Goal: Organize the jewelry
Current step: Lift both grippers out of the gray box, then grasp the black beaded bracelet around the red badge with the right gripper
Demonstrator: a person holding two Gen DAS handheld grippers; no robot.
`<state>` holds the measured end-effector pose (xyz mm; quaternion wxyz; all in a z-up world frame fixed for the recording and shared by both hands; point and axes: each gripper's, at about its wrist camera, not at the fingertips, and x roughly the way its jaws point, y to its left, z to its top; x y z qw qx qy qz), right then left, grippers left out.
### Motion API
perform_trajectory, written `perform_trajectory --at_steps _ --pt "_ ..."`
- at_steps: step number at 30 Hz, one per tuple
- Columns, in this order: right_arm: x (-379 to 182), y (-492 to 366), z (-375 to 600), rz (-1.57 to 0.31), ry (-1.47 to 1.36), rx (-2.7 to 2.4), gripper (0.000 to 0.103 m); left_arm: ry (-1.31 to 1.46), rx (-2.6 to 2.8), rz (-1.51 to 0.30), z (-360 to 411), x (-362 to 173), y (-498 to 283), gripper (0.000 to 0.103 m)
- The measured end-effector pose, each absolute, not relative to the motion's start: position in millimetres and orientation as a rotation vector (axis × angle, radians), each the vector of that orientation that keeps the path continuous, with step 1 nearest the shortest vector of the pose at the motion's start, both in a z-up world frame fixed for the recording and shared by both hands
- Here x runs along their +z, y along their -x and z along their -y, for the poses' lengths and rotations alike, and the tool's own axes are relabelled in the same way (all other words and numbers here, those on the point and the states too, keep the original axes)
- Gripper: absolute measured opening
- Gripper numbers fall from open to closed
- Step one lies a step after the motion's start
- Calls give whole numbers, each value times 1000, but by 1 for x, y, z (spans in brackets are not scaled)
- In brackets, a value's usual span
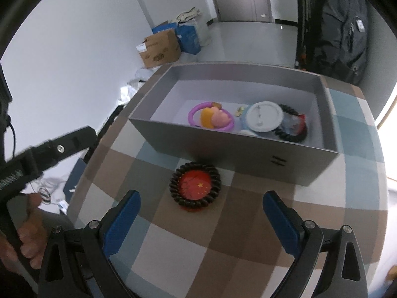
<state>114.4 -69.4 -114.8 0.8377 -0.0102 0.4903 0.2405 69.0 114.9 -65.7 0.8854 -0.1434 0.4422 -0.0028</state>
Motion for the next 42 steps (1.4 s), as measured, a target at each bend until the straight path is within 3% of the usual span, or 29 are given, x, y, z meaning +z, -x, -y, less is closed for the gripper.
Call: perform_trajectory --at_steps 7,14,17,21,42 --pt "-127 -120 55 -1055 38 510 97 328 -4 -938 -126 -71 -66 77" --pt "-128 -124 41 -1029 119 490 85 379 -1 -960 -136 -75 -70 77" --pt "-127 -123 38 -1019 162 478 73 350 4 -960 -133 -74 -71 77" --pt "-126 -122 36 -1007 189 465 50 352 0 -969 -134 -75 -73 77" --pt "-110 -113 75 -999 90 501 42 273 -42 -1026 -111 -86 -74 77"
